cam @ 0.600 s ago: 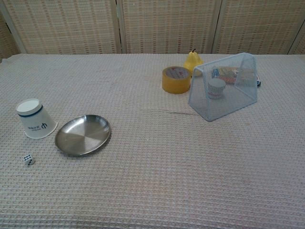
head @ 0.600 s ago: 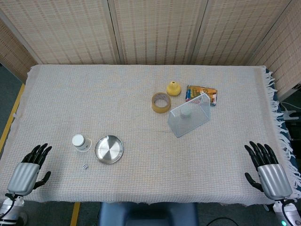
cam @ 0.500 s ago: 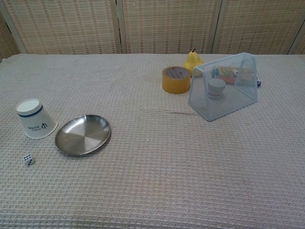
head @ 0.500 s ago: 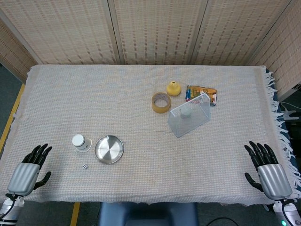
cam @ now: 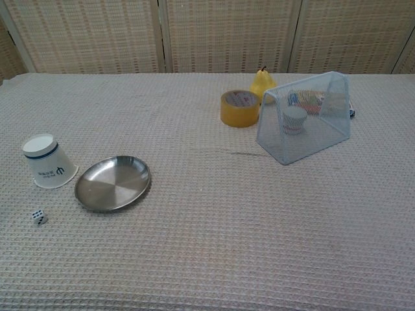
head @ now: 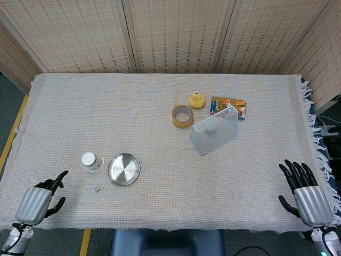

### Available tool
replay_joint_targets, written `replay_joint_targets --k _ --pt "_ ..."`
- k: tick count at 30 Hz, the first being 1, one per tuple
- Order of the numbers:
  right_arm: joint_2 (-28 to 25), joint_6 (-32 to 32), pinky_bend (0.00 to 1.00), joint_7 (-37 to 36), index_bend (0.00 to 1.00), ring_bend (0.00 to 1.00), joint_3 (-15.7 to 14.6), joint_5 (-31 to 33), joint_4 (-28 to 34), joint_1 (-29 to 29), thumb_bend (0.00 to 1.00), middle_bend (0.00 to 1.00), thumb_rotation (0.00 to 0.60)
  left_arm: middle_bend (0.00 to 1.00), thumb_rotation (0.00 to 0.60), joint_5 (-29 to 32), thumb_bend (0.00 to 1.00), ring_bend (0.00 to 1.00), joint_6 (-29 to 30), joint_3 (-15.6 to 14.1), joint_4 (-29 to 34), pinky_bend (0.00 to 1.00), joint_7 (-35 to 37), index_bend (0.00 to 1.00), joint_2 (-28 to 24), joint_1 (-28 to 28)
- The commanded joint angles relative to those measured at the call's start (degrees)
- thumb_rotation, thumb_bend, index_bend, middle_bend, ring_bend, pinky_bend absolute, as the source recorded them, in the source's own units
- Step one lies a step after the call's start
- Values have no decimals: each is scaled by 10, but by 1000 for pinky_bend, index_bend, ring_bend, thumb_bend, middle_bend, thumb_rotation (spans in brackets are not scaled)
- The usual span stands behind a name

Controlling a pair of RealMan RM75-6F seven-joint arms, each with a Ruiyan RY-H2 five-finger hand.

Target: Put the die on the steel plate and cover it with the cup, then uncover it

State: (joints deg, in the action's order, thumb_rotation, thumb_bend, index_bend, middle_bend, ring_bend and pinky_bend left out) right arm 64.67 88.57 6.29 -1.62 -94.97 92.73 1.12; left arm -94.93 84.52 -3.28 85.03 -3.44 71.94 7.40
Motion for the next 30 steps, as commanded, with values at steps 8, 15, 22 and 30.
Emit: replay_joint_targets --k 8,15,22,30 --pt "3 -10 0 6 0 0 1 6 0 3 199 0 600 1000 600 -7 356 970 -47 -8 -88 1000 42 330 84 22" --pt "5 -16 0 10 0 0 2 11 0 4 199 0 600 1000 600 7 334 1000 -67 2 -119 1000 24 333 116 33" --pt "9 -30 0 15 0 0 7 25 -3 9 199 0 600 1000 600 28 317 1000 -91 12 -160 1000 16 355 168 45" --pt "10 -36 0 17 0 0 10 34 -4 11 199 0 600 1000 600 36 301 1000 -108 17 -170 1000 11 363 187 60"
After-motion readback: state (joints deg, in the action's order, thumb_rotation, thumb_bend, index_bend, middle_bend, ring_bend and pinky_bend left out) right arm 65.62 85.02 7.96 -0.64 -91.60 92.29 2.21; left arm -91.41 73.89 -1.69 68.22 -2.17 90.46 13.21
